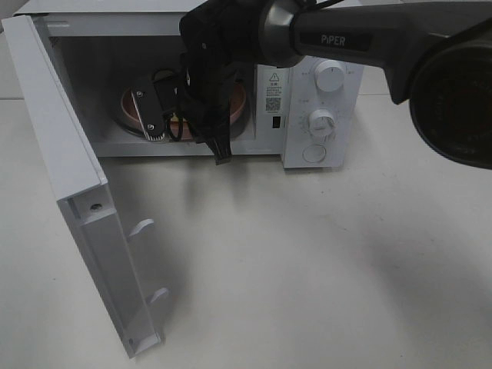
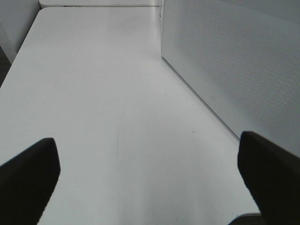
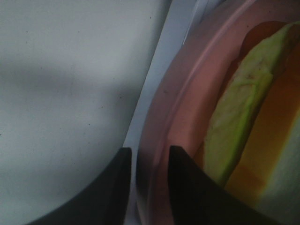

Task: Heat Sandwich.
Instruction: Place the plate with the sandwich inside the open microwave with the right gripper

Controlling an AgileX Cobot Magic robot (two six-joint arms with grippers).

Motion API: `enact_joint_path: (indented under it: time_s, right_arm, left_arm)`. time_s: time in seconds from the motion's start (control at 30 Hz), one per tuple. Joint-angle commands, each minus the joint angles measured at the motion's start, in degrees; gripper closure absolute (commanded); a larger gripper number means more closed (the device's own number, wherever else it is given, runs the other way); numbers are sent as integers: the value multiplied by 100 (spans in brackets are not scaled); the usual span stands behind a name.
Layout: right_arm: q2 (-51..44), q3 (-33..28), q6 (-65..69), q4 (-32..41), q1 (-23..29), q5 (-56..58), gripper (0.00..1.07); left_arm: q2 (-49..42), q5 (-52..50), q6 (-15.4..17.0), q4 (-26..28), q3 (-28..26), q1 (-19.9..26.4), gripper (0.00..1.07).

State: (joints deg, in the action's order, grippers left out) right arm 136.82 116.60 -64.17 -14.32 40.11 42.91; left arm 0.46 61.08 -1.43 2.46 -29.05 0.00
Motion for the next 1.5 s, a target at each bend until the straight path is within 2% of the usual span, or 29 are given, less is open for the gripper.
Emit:
enact_joint_path:
  time_s: [0.03,0.17,0.5,0.67,0.83,0.97,1.27,1.5]
  right_arm:
    - [-11,40,34,-29,-6,6,66]
    - [-11,34,332,-29,-6,6,55]
    - [-143,29,573,-6,0,0,53]
    - [-321,-155,728,80,0,-246,53]
    - [-579,-779,745,166,0,-613,53]
    - [-699,-1060,762,172,0,-762,50]
    - [-1123,-1713,1495,120,0,-1478,26]
    - [-1507,-2481,1536,103,0,-1753,27]
  left_arm:
    - [6,11,-11,0,-52,-6,9]
    - [6,11,-11,0,-52,-6,9]
    - [6,11,-11,0,-52,-6,9]
    - [6,11,-11,0,-52,-6,9]
    - [6,11,-11,0,-52,-6,9]
    - [6,11,-11,0,-52,-6,9]
    - [6,11,-11,0,-52,-6,9]
    - [6,11,-11,0,-52,-6,9]
